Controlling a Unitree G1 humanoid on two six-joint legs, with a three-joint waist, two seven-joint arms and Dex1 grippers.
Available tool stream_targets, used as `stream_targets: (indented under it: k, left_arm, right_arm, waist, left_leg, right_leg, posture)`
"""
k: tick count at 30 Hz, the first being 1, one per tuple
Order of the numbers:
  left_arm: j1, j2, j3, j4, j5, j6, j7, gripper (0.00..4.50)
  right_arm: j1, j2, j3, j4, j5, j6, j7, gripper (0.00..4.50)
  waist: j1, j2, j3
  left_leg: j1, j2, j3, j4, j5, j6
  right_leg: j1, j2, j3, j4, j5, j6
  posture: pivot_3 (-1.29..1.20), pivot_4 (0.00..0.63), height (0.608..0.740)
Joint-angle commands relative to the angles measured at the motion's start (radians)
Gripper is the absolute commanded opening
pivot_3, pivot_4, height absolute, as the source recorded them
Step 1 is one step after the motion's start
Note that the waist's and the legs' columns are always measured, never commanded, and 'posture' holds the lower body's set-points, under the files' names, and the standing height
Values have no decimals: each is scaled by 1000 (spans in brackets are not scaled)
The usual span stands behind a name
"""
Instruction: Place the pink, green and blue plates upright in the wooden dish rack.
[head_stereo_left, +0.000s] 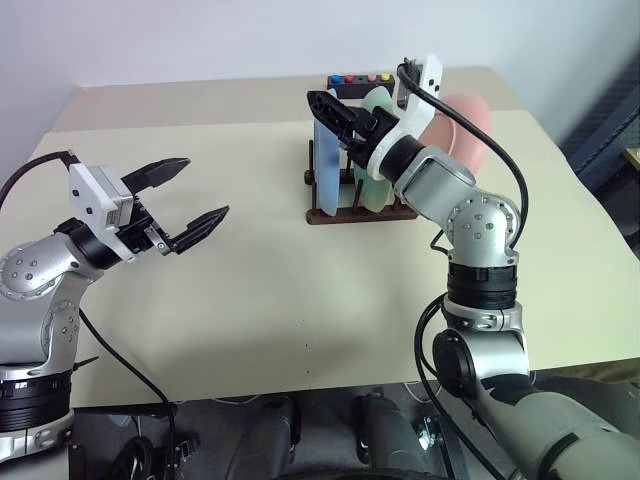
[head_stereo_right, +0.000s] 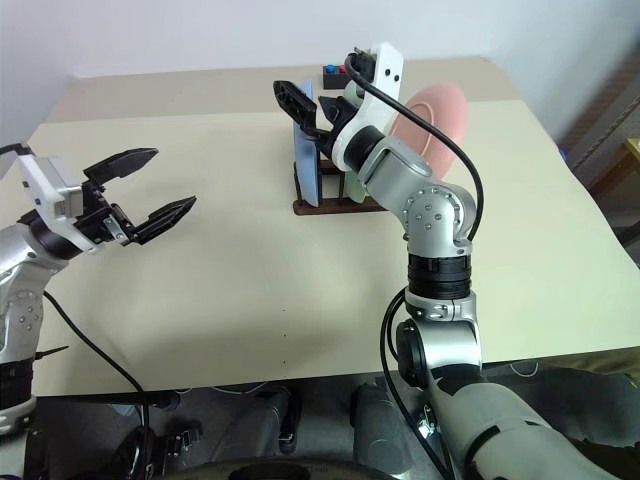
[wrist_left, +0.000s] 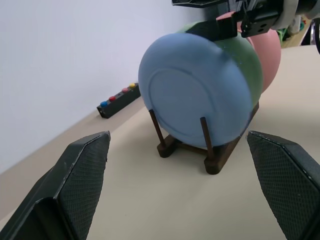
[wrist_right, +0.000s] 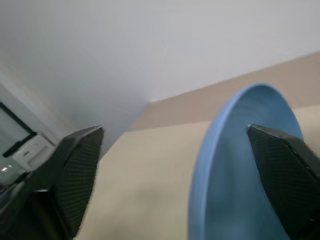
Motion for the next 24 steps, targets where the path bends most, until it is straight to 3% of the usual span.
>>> stream_targets:
  k: [1,9,14,17,20,24]
  left_arm:
    - [-1,9,11,-31,-9,-5,-1,4500]
    - [-5,6,5,-29,-13,-4,-6,4500]
    - [-7,5,3,-31,-16,-3,-11,4500]
    - [-9,4,1,-26,-16,-4,-12,4500]
    - [-10,-1,-5,-28,-14,-4,-10,4500]
    - [-21,-5,-16,-23,-12,-1,-9,4500]
  right_arm:
    - [-49,-19,14,-65,-44,-53,46,4477]
    - [-53,-60,49,-151,-122,-160,180,4477]
    - [-10,-214,70,-174,-232,-249,336,4477]
    - [32,-323,26,-110,-281,-306,410,3604]
    - [55,-402,-17,-11,-365,-391,412,2169]
    - [36,-429,-91,142,-464,-505,303,159]
  waist:
    - [0,0,0]
    - [1,0,0]
    - [6,0,0]
    - [8,-1,0]
    - [6,0,0]
    - [6,0,0]
  left_leg:
    - [0,0,0,0,0,-1]
    - [0,0,0,0,0,-1]
    - [0,0,0,0,0,0]
    - [0,0,0,1,-1,1]
    - [0,0,0,1,-1,1]
    - [0,0,0,0,0,0]
  right_leg:
    - [0,0,0,0,0,0]
    - [0,0,0,0,0,0]
    - [0,0,0,0,0,0]
    - [2,0,-1,-1,0,0]
    - [2,0,-1,-1,0,0]
    - [1,0,0,-1,0,0]
  posture:
    - [0,150,740]
    - [0,150,740]
    - [0,150,740]
    - [0,150,740]
    - [0,150,740]
    - [0,150,740]
